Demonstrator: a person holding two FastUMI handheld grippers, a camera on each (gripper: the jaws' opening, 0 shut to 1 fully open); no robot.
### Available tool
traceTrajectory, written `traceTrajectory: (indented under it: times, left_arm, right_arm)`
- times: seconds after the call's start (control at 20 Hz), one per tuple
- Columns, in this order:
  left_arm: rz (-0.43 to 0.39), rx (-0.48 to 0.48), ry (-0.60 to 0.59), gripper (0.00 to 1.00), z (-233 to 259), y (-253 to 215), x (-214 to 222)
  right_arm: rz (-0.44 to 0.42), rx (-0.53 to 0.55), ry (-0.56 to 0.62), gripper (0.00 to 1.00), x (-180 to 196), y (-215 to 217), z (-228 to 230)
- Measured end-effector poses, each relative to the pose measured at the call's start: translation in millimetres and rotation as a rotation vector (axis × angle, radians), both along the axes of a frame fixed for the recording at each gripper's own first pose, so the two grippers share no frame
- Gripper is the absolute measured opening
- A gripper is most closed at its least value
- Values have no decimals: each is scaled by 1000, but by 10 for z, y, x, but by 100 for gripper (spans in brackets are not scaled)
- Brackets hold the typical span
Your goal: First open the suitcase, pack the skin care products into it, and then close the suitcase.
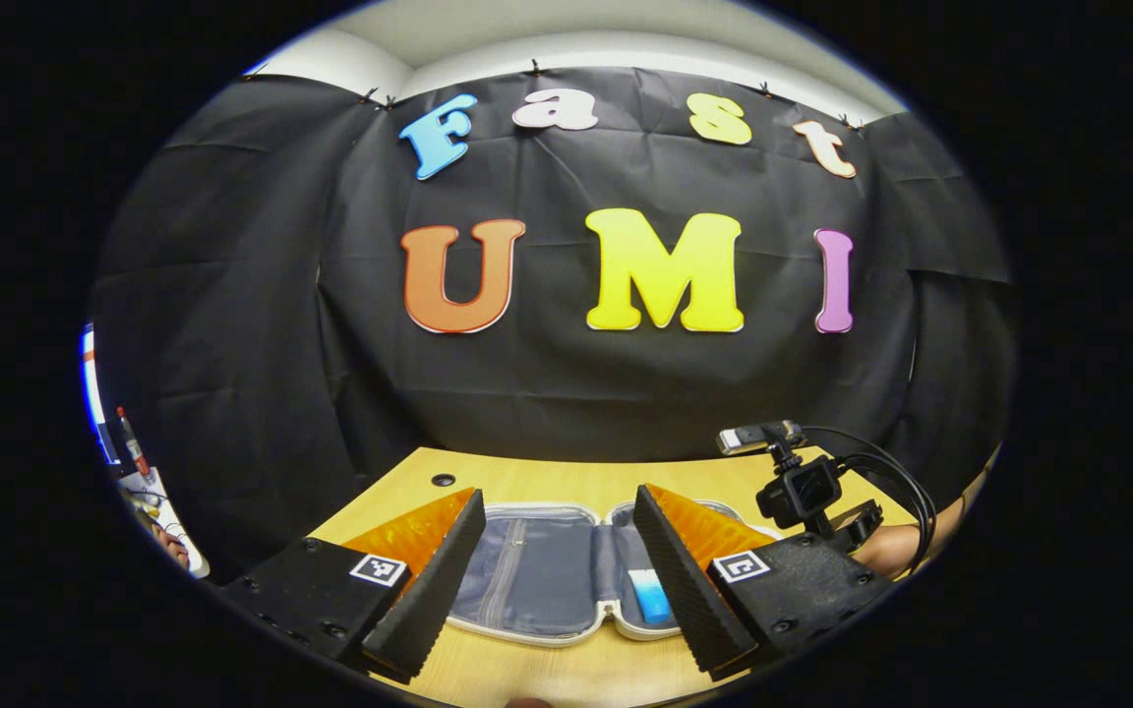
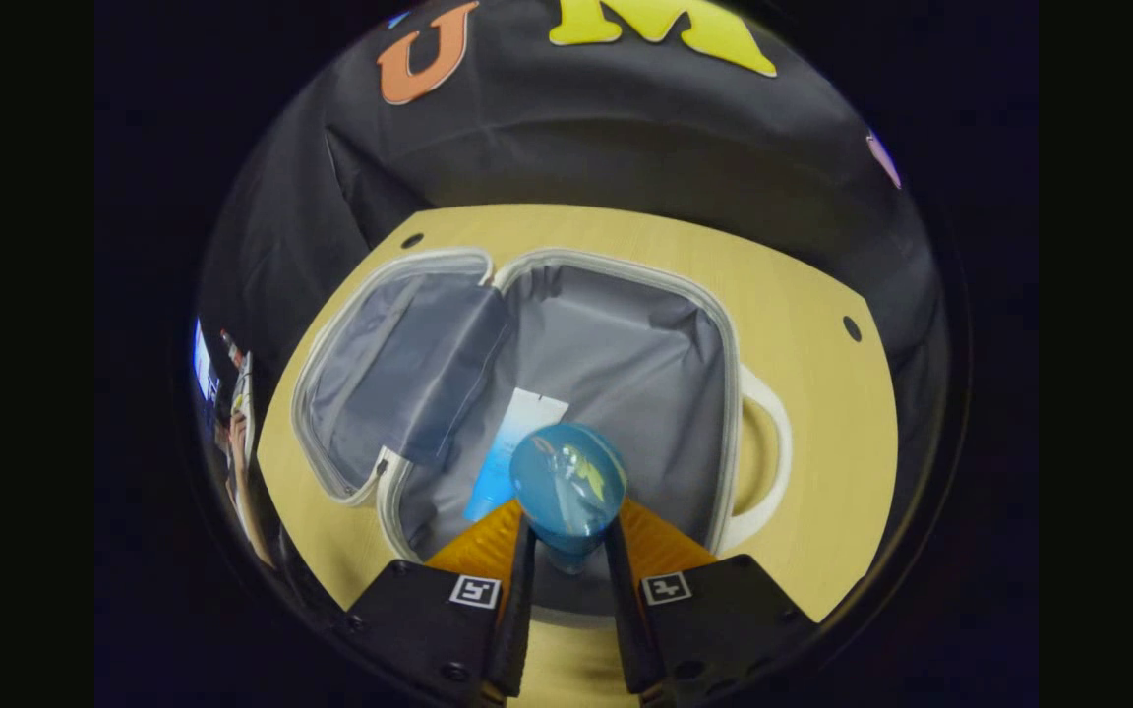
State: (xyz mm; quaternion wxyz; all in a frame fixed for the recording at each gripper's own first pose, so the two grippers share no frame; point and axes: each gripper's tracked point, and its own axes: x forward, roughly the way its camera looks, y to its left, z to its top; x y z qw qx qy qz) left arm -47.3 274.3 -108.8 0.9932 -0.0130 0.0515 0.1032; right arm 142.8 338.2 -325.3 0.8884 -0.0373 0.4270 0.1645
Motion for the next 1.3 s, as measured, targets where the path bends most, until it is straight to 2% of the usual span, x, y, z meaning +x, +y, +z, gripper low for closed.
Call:
traceTrajectory:
  times: [0.2,0.35,0.7,0.9,1.1,1.15,1.2,1.3]
  left_arm:
    - [66,-39,48,97,-205,258,-99]
    - [100,-50,45,97,-245,430,-107]
    - [116,-48,79,97,-400,674,-59]
    - [132,-48,124,98,-544,862,-36]
    - [147,-24,159,97,-559,1138,7]
    - [160,-29,172,97,-569,1222,23]
    - [162,-48,176,97,-583,1309,53]
    - [212,-109,156,98,-562,1577,94]
  right_arm:
    - [-26,-39,1,35,175,5,-94]
    - [-55,-30,29,35,292,15,-197]
    - [-103,-56,73,35,461,5,-434]
    - [-170,-16,122,36,449,-29,-530]
    - [-186,35,79,36,530,-21,-391]
    - [-179,55,52,43,537,-7,-280]
    - [-161,81,18,45,528,36,-137]
    - [-109,95,-73,61,473,35,201]
